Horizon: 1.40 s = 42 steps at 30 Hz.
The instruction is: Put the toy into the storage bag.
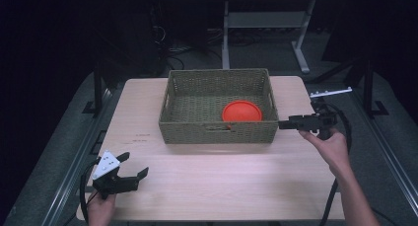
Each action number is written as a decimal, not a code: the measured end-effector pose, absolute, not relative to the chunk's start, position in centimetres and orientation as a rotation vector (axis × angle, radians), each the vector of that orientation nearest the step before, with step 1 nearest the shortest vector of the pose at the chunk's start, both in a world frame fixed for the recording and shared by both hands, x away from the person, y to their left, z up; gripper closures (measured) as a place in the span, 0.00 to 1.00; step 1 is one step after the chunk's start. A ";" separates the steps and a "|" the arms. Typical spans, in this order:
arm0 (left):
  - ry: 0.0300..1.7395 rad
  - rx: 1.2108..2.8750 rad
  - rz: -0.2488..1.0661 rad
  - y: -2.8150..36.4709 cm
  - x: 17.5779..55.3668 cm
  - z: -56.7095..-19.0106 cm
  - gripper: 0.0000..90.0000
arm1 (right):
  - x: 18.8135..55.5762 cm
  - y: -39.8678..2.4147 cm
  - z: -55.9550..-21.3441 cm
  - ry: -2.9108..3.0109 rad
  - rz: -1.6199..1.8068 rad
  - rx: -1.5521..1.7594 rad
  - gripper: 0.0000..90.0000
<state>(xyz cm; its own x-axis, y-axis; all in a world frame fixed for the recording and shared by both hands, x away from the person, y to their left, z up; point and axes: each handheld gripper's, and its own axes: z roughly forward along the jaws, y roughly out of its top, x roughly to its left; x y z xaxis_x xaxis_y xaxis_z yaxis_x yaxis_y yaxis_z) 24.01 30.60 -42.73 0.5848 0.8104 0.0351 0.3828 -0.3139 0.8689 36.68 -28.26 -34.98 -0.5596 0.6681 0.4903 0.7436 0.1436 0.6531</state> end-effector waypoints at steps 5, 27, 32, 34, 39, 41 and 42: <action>0.955 1.923 0.604 30.6 24.0 -42.7 0.14 | 36.0 -28.7 -35.5 -2.301 -1.422 -1.428 0.23; 0.957 1.924 0.604 30.6 24.0 -42.7 0.14 | 33.2 -31.5 -39.4 -2.235 -1.415 -1.517 0.23; 0.955 1.925 0.600 30.5 23.9 -42.8 0.14 | 32.6 -32.1 -40.3 -2.220 -1.405 -1.535 0.23; 0.954 1.924 0.599 30.5 24.0 -42.8 0.14 | 32.3 -32.3 -40.6 -2.213 -1.402 -1.540 0.24; 0.950 1.925 0.601 30.5 24.0 -42.8 0.14 | 31.7 -32.8 -41.4 -2.203 -1.407 -1.555 0.24; 0.948 1.928 0.594 30.5 24.0 -42.8 0.14 | 31.5 -32.9 -41.9 -2.190 -1.395 -1.561 0.24; 0.948 1.924 0.590 30.5 23.9 -42.8 0.14 | 31.4 -33.0 -42.2 -2.184 -1.385 -1.573 0.24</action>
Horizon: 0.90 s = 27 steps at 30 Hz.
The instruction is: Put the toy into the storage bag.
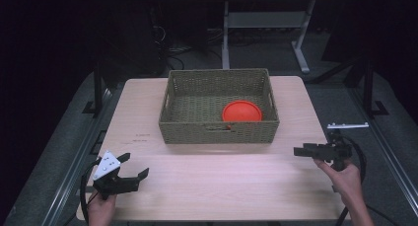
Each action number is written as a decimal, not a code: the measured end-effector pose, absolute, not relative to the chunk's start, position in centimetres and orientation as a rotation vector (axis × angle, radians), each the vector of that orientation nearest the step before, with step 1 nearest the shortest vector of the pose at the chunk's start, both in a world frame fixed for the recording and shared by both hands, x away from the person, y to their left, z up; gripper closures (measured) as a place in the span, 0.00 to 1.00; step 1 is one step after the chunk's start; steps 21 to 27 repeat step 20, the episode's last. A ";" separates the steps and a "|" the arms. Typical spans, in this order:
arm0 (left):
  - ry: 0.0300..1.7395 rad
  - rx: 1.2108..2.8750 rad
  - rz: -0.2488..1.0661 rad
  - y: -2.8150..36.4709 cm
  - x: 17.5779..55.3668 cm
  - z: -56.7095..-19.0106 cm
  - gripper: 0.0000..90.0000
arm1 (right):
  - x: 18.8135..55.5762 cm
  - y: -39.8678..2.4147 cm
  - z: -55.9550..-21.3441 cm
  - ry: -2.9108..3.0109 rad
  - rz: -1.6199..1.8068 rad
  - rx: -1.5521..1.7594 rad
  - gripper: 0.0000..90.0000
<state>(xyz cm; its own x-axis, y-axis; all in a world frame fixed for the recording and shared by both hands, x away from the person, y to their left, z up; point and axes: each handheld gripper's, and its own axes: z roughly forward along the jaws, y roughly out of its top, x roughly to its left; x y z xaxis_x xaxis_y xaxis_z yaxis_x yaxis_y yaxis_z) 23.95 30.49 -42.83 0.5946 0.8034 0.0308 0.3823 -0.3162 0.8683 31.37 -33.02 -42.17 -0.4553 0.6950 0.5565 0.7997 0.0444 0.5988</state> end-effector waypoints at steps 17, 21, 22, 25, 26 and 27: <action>0.937 1.923 0.583 30.2 23.9 -42.9 0.14 | 27.6 -33.6 -45.2 -2.153 -1.438 -1.622 0.24; 0.932 1.931 0.586 30.0 23.9 -42.9 0.14 | 26.1 -32.6 -45.4 -2.159 -1.538 -1.608 0.24; 0.932 1.931 0.586 30.0 23.9 -42.9 0.14 | 26.1 -32.6 -45.4 -2.159 -1.538 -1.608 0.24; 0.932 1.931 0.586 30.0 23.9 -42.9 0.14 | 26.1 -32.6 -45.4 -2.159 -1.538 -1.608 0.24; 0.932 1.931 0.586 30.0 23.9 -42.9 0.14 | 26.1 -32.6 -45.4 -2.159 -1.538 -1.608 0.24; 0.932 1.931 0.586 30.0 23.9 -42.9 0.14 | 26.1 -32.6 -45.4 -2.159 -1.538 -1.608 0.24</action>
